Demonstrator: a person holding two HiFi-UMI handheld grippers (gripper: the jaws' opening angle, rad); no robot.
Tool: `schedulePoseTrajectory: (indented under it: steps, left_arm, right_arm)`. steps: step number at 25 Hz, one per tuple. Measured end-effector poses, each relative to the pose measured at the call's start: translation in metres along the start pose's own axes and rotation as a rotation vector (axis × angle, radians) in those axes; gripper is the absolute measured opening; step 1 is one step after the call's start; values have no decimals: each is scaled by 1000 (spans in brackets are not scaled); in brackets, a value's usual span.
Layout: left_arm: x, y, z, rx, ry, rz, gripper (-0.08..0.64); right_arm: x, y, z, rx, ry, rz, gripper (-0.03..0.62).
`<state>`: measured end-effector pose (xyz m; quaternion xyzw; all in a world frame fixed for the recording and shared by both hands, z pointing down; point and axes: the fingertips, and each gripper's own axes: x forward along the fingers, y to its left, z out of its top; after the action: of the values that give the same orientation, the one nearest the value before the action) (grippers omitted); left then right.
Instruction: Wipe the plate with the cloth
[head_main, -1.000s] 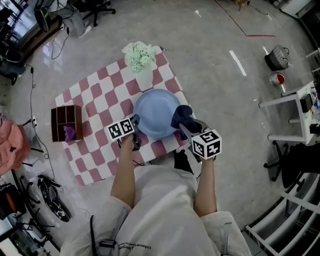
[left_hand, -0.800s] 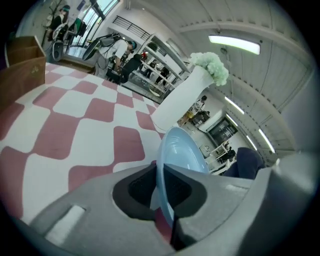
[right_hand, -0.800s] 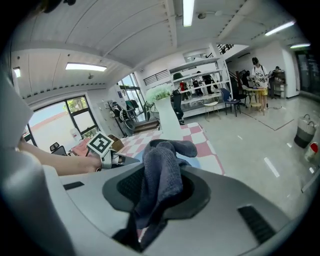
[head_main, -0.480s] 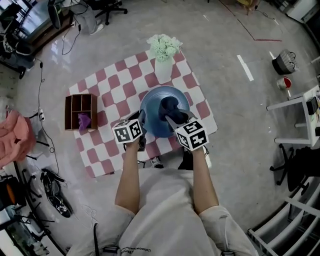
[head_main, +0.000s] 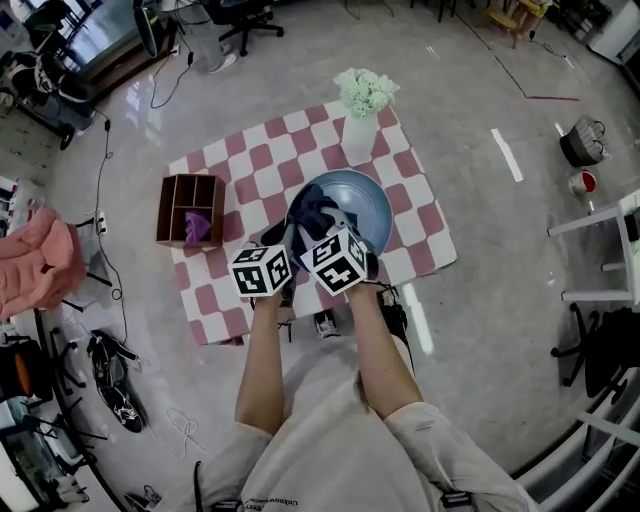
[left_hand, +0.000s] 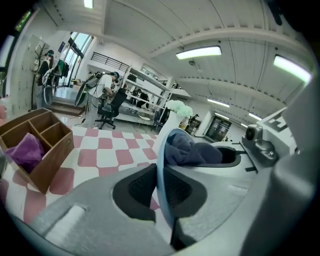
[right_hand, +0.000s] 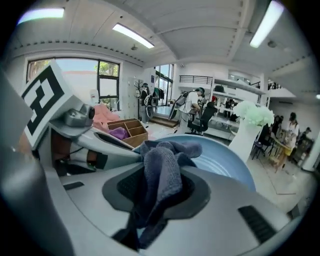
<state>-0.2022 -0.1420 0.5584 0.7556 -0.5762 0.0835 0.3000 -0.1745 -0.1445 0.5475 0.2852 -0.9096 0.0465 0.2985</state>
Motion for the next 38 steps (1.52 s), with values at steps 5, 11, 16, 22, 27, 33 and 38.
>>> schedulePoseTrajectory:
  steps: [5,11,16,22,27,33,38]
  left_arm:
    - [-19,4,-4,60,8,2,28]
    - [-29,10,-7,69,10,1,27]
    - [-25,8,-10,85,19,-22,28]
    - [-21,0,-11,98,30,-53,28]
    - [-20,1,-15,95,40,-71,28]
    - [-22,2,-17,94,56,-88,28]
    - [-26,3,-21,90,66,-103,28]
  right_arm:
    - [3,11,7,-25,-67,-48,115]
    - [6,19,16,-63,-88,-68,116]
    - [7,13,13,-57,-86,-84,117]
    - [1,-5,11,-57,-71,-134,118]
    - [1,-14,7,-41,-62,-155,118]
    - [-1,-26,0,-34,-38,-187,118]
    - [-4,-34,-10,-1,-31,-207,118]
